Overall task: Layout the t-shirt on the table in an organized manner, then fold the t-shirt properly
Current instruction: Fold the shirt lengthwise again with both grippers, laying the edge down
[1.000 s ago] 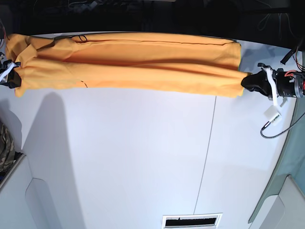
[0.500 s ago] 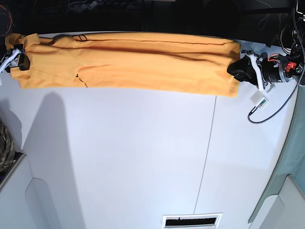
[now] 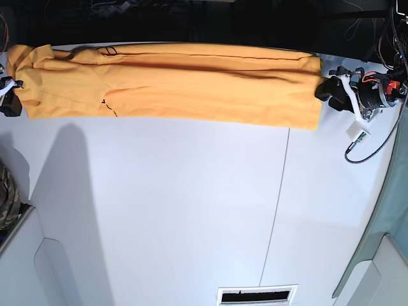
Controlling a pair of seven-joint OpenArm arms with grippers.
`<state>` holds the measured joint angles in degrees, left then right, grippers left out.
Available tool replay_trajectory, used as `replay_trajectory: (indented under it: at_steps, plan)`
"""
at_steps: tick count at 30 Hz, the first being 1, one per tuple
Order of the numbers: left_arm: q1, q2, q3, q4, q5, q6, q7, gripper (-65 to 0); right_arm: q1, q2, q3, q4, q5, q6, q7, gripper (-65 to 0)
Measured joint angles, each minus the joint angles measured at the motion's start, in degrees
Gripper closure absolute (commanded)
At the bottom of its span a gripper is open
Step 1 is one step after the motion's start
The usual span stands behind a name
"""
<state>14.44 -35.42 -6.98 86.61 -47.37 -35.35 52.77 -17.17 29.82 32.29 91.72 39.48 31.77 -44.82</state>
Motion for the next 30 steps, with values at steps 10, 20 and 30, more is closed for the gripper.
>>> replay_trajectory:
  at_steps: [10,20,30]
  plan:
    - [-0.2,5.29,-0.28,-5.92,7.61,1.46,-6.54,-40.8,1.86,-1.16,-0.04,-22.56,-3.54,1.33,7.93,0.0]
    - [0.0,7.23,-0.59,-6.75,9.55,2.1,-8.7,-40.8,2.91,-1.46,-0.07,-25.05,1.51,1.27,8.15,0.0]
    - [-0.13,13.35,-0.68,-6.75,8.33,-0.68,-7.17,0.0,3.37,-2.23,-0.07,-25.05,2.97,1.27,7.19,0.0]
